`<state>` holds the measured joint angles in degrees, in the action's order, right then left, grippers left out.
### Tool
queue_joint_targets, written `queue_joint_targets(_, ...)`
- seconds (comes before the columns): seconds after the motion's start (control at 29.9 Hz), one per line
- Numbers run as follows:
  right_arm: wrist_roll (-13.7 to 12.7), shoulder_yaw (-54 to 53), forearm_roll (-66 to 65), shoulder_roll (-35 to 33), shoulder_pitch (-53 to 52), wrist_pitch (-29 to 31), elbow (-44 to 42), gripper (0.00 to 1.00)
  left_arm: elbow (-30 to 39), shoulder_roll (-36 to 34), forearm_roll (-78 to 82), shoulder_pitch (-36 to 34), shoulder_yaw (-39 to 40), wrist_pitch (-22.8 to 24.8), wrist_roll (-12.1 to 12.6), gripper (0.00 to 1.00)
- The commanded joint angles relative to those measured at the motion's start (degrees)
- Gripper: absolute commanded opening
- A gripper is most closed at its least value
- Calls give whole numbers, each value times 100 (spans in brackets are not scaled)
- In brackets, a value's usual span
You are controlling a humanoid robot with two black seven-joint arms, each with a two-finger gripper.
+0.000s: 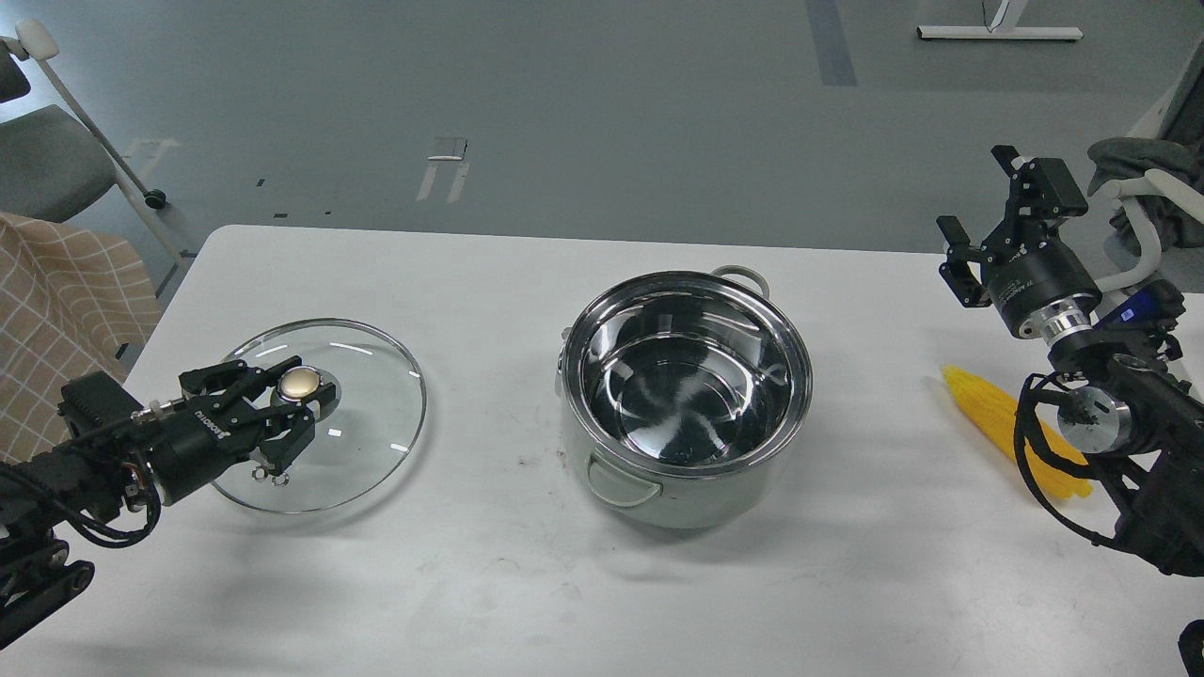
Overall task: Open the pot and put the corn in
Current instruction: 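Lower the glass lid onto the table beside the pot, left gripper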
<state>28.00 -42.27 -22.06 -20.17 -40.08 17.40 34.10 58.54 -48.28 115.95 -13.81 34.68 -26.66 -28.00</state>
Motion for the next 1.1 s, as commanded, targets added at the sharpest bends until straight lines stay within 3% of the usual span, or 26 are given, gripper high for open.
queue_joint_targets(0.0,0,0,0,4,9,1,0,100,-35,2,-11,2,-31,-76,0,38)
queue_joint_targets(0.13,0,0,0,4,44,9,9,100,-88,11,-11,133,-5,-85,0,47)
queue_joint_targets(0.37,0,0,0,4,53,1,18,100,-106,38,-2,204,4,-94,0,51)
queue_joint_targets(0.54,0,0,0,4,61,1,18,100,-167,108,-11,204,4,-94,0,65)
queue_joint_targets(0.8,0,0,0,-4,70,1,18,100,-185,126,-11,204,4,-94,0,76)
queue_joint_targets(1.07,0,0,0,-4,61,1,18,100,-193,126,-11,204,-13,-94,0,78)
